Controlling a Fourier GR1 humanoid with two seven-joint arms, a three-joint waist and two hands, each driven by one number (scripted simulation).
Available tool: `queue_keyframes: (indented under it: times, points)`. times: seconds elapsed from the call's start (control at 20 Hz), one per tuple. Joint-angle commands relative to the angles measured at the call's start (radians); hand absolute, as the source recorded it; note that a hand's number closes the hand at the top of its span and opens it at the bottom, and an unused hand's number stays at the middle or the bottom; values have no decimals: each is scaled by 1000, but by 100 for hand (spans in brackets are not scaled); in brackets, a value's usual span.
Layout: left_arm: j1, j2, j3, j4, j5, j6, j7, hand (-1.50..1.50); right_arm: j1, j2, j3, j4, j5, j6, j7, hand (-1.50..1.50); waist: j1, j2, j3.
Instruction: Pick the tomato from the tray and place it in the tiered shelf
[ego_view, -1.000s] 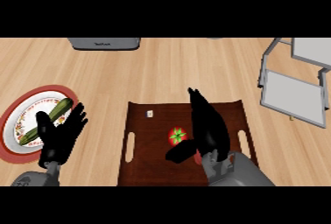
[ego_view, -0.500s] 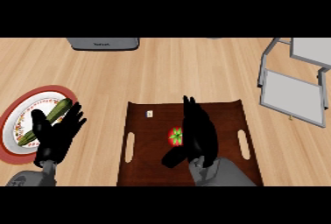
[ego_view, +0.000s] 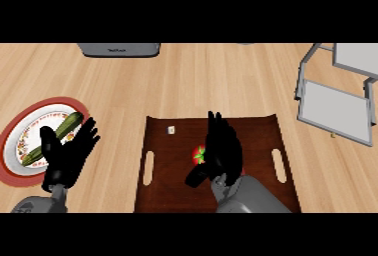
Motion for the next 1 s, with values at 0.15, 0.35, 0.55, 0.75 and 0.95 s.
queue_keyframes:
  times: [0.15, 0.35, 0.55, 0.75, 0.95]
  points:
    - [10, -16, 8, 33, -21, -15, -4, 0, -16, 13, 55, 83, 33, -62, 194, -150, 3, 3, -3]
    - [45, -21, 27, 17, -19, -43, -16, 0, 33, 13, 35, 86, 86, -102, 115, -150, -2, 2, -3]
    - [61, -36, 19, -39, -43, -6, 30, 0, 61, 13, -29, 93, 89, -119, 19, -150, -6, 0, -3]
    - [44, -49, 43, 13, -61, -40, 1, 0, 20, 13, -11, 244, 51, -215, -73, -150, -3, 3, -3]
    - [-14, -61, 63, 53, -92, -40, 5, 0, -115, 13, 6, 389, -80, -268, -112, -150, 5, 5, -3]
